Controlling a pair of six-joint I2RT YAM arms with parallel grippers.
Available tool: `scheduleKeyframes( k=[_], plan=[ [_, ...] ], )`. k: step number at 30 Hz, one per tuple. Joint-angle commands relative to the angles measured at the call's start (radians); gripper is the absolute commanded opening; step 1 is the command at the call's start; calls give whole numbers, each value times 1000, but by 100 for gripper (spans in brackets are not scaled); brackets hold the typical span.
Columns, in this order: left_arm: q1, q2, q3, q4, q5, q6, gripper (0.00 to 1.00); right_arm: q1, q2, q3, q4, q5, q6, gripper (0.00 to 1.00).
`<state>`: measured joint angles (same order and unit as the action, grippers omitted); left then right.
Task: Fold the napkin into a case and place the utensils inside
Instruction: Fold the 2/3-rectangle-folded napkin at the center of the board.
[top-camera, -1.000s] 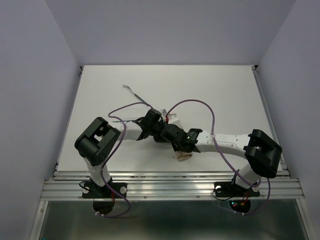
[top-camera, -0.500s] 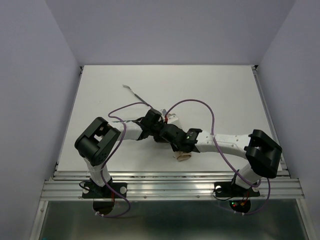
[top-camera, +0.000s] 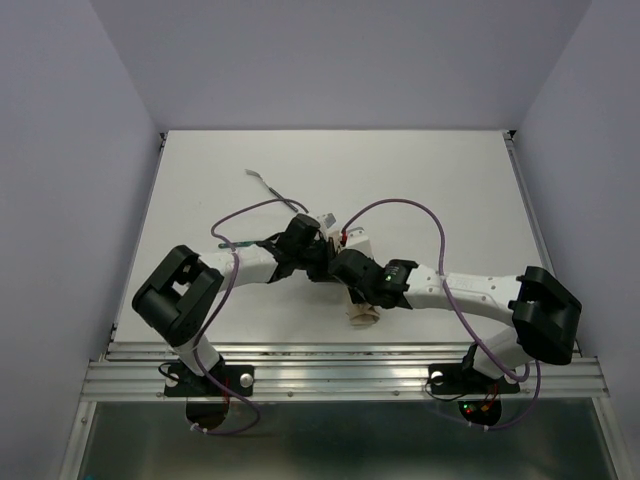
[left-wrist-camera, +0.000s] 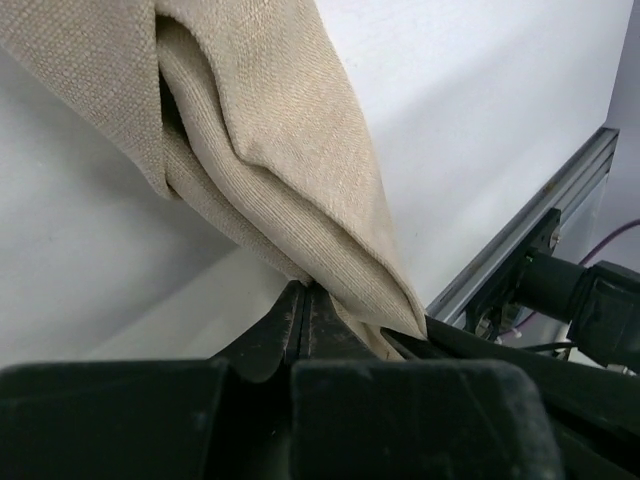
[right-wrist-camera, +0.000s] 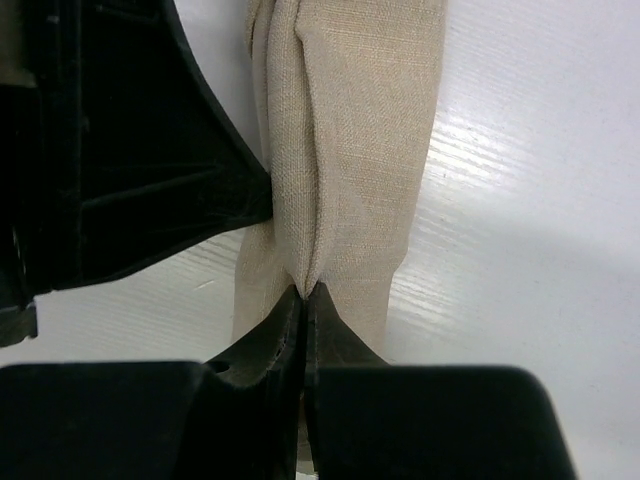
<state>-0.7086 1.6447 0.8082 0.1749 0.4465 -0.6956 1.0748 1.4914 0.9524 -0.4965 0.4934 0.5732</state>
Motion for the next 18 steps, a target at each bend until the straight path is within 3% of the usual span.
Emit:
scheduleKeyframes(
  k=[1,4,8,12,14,15,16,18],
  plan=[
    [-22,-65,-35,-9,44,31,8,10,-20,-3,27,33,25,1],
    [-29,-97,-59,-11,50,33,32,10,-8,-7,30,34,24,1],
    [-31,-132,-110,-15,38,31,42,10,-10,-12,35,40,25,1],
    [-32,-144,-122,-14,31,33,43,10,-19,-14,38,43,27,1],
    [-34,-152,-122,-6,27,31,39,10,-20,-17,39,40,27,1],
    [-35,-154,-121,-5,27,31,32,10,-20,-17,39,39,30,1],
    [-37,-157,-119,-2,29,33,19,10,-20,-17,42,37,30,1],
    [-37,-152,-113,1,34,34,6,10,-20,-18,42,37,31,1]
  ],
)
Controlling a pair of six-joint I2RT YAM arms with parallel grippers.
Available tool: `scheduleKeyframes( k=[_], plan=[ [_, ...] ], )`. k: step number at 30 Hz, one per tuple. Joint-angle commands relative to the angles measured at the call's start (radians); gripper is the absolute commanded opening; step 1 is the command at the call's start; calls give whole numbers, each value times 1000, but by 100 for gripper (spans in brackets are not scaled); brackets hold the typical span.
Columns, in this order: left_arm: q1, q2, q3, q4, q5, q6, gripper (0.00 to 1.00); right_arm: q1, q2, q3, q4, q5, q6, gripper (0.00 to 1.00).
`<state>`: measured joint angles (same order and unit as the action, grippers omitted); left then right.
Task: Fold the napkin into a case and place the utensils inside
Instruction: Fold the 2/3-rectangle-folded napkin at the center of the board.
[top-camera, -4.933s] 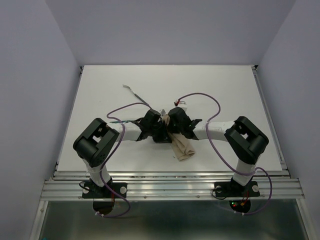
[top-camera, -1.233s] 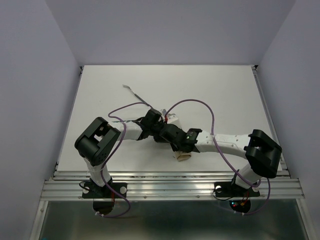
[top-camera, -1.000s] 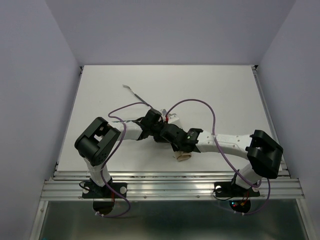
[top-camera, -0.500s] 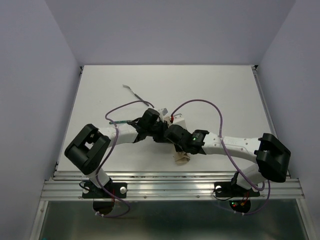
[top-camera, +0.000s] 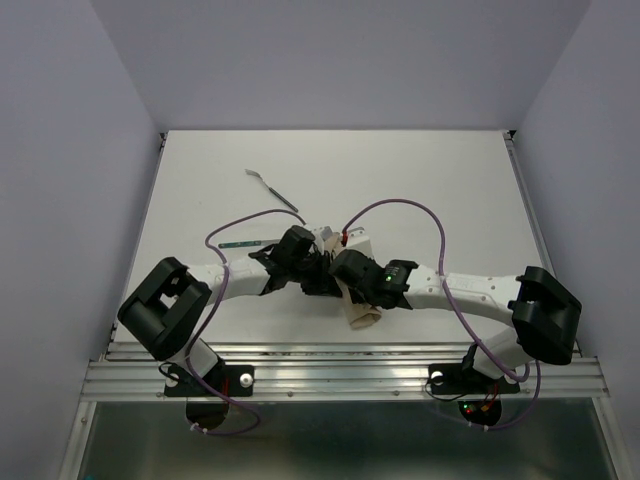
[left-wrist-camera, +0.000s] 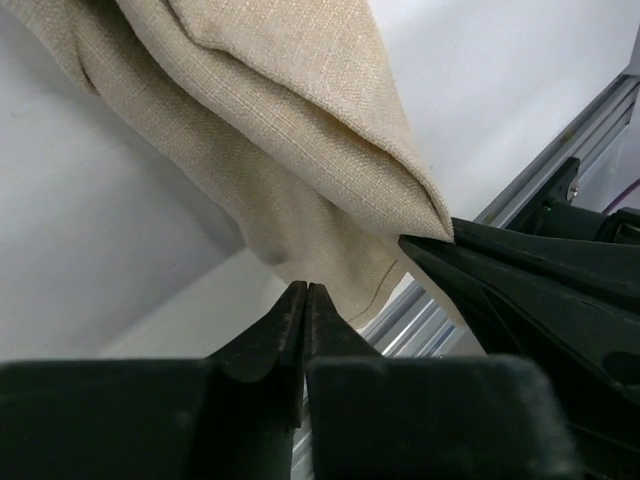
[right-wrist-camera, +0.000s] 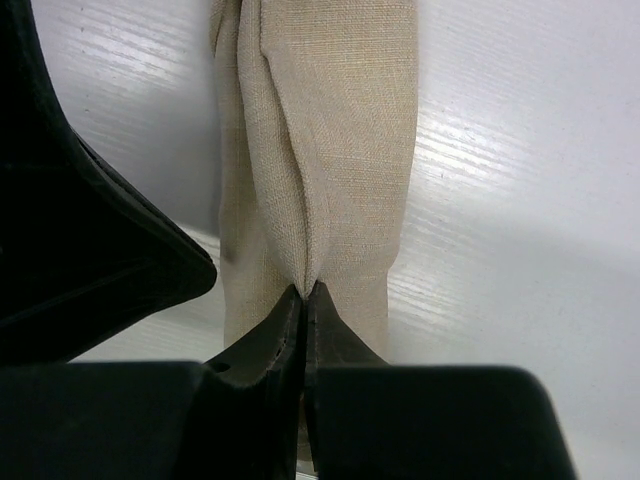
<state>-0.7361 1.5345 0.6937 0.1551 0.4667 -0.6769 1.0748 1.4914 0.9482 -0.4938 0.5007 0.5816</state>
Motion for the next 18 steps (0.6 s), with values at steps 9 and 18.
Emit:
scheduleKeyframes(
  k=[9,18],
  plan=[
    [-32,49,3,132,64,-19,0,10,-28,-15,44,30,23,1],
    [-60,170,52,167,63,-24,0,10,-43,-17,41,27,26,1]
  ],
)
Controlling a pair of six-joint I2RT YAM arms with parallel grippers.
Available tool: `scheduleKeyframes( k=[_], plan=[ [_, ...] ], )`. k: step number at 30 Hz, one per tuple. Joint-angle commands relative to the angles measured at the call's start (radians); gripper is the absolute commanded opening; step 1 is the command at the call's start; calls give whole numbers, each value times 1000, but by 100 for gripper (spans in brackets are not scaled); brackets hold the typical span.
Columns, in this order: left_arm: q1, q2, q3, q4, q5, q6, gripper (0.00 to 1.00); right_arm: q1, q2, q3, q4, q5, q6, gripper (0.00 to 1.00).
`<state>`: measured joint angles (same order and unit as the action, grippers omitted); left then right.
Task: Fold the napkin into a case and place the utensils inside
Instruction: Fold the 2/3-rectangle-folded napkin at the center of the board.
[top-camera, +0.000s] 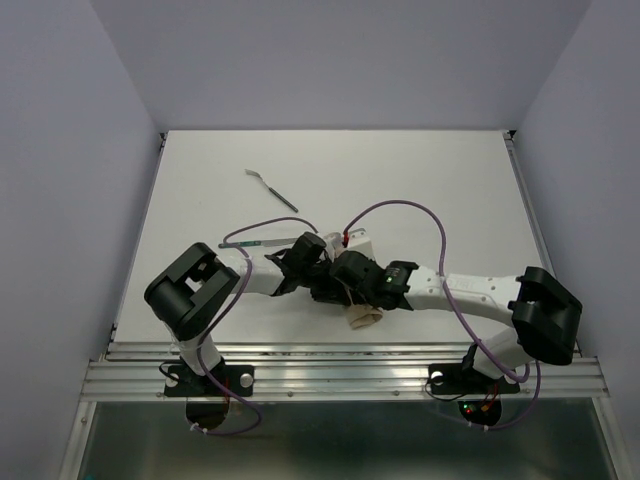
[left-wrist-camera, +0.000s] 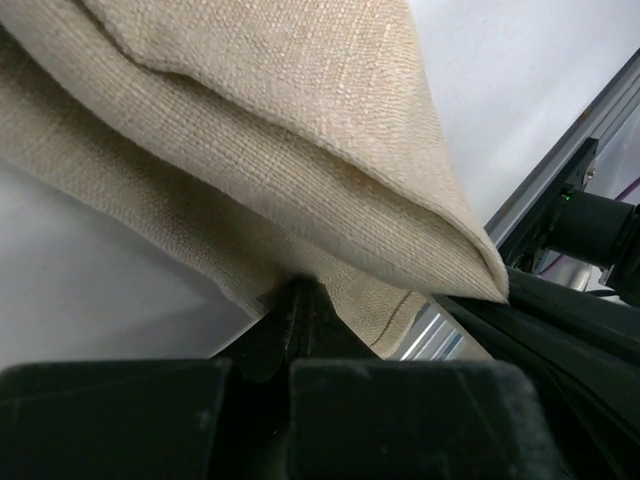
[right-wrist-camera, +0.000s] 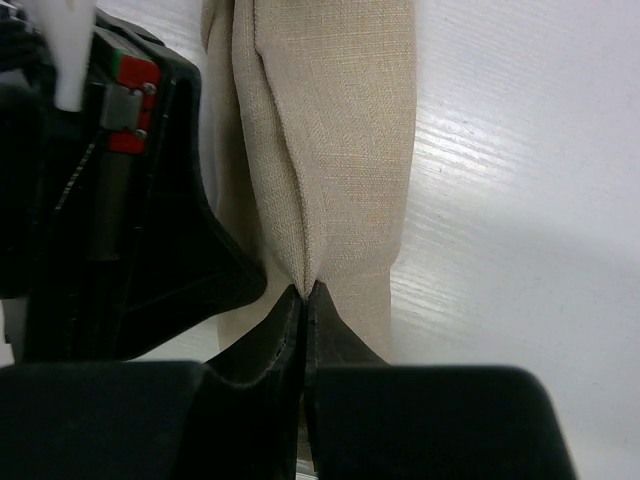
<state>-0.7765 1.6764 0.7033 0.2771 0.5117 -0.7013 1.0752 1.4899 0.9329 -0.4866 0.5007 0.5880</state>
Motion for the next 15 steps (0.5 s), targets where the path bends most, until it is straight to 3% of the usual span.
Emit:
scheduleKeyframes(
  k=[1,15],
  plan=[
    [-24,43,45,47,19,0,0,9,-48,0,34,27,19,1],
    [-35,46,39,50,10,-7,0,9,-4,10,57,-31,45,1]
  ],
)
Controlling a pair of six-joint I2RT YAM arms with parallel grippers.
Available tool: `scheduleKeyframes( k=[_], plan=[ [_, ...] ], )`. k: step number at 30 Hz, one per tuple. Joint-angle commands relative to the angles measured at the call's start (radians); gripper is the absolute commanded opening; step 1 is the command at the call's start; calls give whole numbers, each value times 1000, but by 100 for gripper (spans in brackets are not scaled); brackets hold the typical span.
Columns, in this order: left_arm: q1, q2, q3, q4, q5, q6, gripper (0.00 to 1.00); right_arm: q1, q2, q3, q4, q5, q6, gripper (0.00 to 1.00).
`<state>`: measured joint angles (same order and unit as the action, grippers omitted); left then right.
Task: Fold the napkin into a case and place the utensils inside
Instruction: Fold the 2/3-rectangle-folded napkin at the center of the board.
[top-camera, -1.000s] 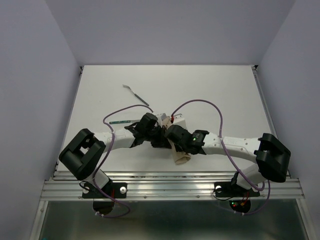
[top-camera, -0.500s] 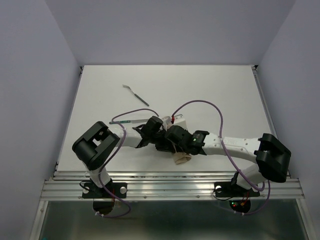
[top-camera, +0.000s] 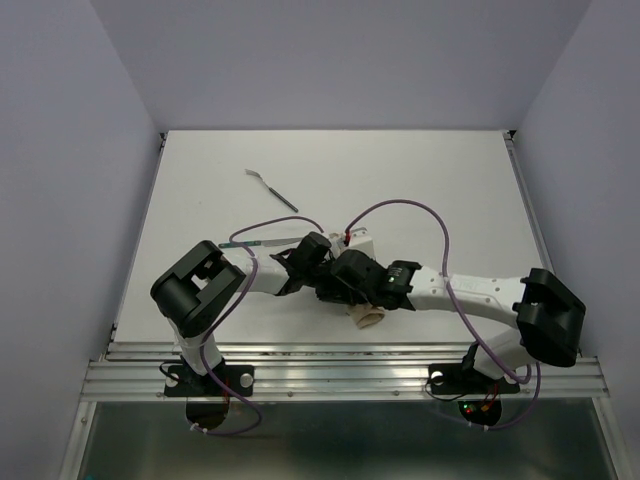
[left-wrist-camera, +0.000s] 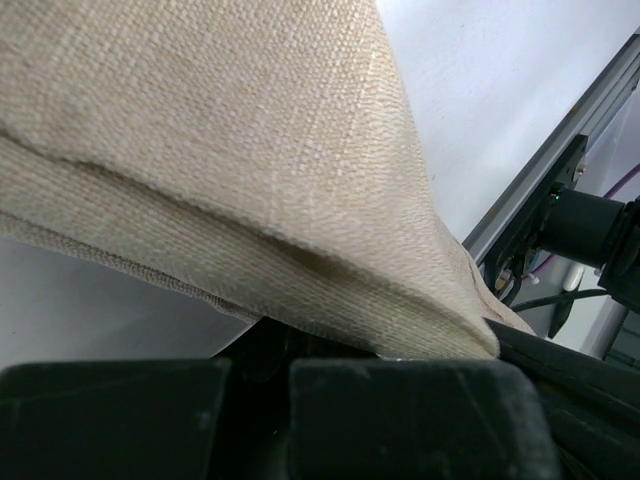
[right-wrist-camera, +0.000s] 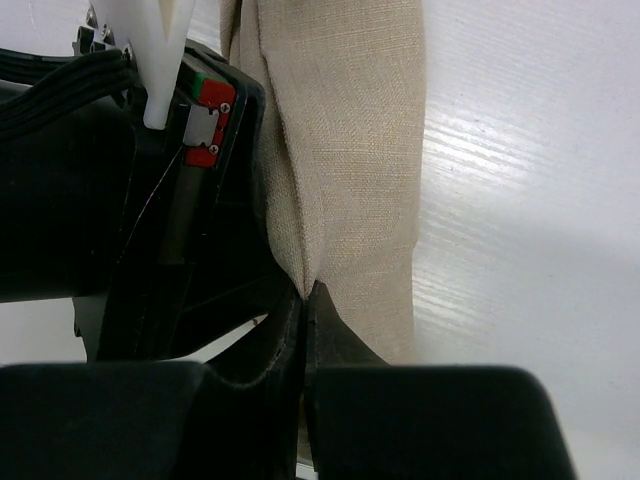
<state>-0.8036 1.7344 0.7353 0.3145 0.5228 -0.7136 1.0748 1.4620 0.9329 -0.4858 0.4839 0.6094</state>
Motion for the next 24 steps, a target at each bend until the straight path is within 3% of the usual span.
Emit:
scheduleKeyframes(
  k=[1,17,21,24],
  plan=[
    [-8,-16,6,11,-4,5,0,10,30,9,56,-13,24,1],
    [-8,-64,-10,11,-15,-26,0,10,63,-106,173,-37,196,1],
    [-6,-99,-33,8,-24,-50,0,10,43,-166,252,-56,214,9],
    [-6,-122,-45,5,-26,-66,0,10,17,-193,285,-73,207,26]
  ],
)
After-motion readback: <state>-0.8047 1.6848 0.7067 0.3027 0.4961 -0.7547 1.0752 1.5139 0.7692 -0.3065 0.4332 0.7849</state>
